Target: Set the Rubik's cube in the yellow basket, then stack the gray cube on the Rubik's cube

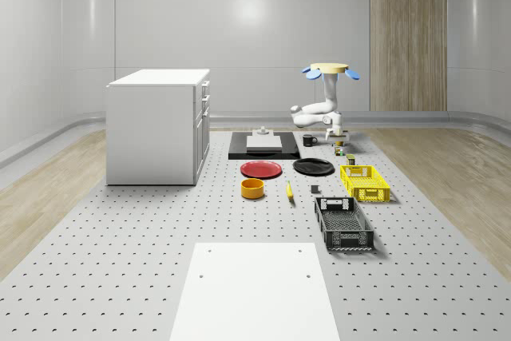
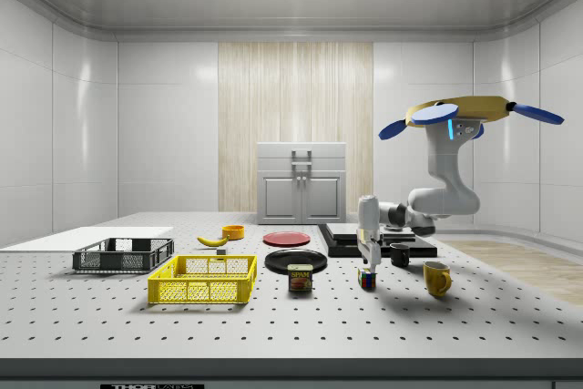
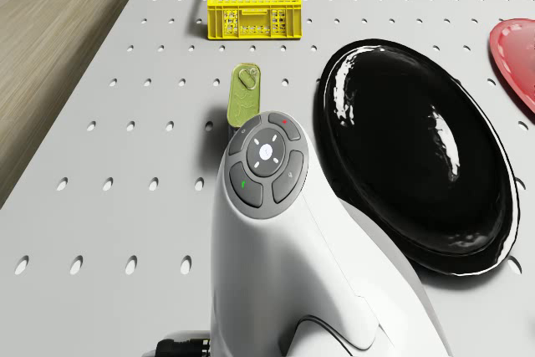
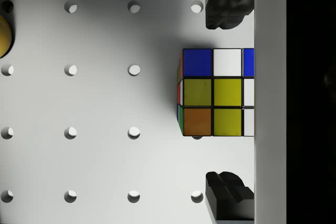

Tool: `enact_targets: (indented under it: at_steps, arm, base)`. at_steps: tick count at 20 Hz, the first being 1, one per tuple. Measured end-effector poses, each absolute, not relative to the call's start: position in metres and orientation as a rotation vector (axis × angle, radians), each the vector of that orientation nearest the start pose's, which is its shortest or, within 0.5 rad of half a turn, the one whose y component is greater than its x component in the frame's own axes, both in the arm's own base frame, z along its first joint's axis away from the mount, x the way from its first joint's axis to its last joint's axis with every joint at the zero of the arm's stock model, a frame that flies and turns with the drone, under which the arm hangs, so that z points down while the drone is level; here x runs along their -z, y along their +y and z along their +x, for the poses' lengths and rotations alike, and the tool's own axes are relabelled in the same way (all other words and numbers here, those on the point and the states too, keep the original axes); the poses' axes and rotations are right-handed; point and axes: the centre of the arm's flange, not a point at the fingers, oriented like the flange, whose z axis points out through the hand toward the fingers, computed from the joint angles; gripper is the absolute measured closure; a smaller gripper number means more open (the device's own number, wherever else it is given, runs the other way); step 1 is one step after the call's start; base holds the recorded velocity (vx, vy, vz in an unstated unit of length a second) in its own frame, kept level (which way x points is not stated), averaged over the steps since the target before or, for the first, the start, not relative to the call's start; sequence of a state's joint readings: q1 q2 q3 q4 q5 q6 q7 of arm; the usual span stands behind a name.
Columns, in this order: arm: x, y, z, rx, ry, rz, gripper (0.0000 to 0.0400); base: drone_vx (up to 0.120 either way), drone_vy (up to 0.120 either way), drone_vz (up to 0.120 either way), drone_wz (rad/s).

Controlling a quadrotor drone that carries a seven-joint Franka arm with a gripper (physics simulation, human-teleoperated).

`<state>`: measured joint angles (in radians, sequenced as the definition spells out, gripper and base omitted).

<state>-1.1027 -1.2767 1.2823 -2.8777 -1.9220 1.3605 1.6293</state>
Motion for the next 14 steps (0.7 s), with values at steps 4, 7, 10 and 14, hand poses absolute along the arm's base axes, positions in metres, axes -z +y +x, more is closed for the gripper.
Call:
enact_targets:
  at_steps: [4, 7, 10, 14]
  arm:
    - [-0.51, 0.0, 0.307, -0.785, -0.002, 0.001, 0.0]
    - [-0.513, 0.0, 0.312, -0.785, -0.002, 0.001, 0.0]
    - [-0.515, -0.002, 0.314, -0.785, -0.002, 0.001, 0.0]
    - [-0.516, -0.003, 0.316, -0.785, -0.002, 0.001, 0.0]
  base:
    - [0.0, 0.0, 0.0, 0.0]
    - [0.0, 0.0, 0.0, 0.0]
    - [0.0, 0.0, 0.0, 0.0]
    - [0.0, 0.0, 0.0, 0.0]
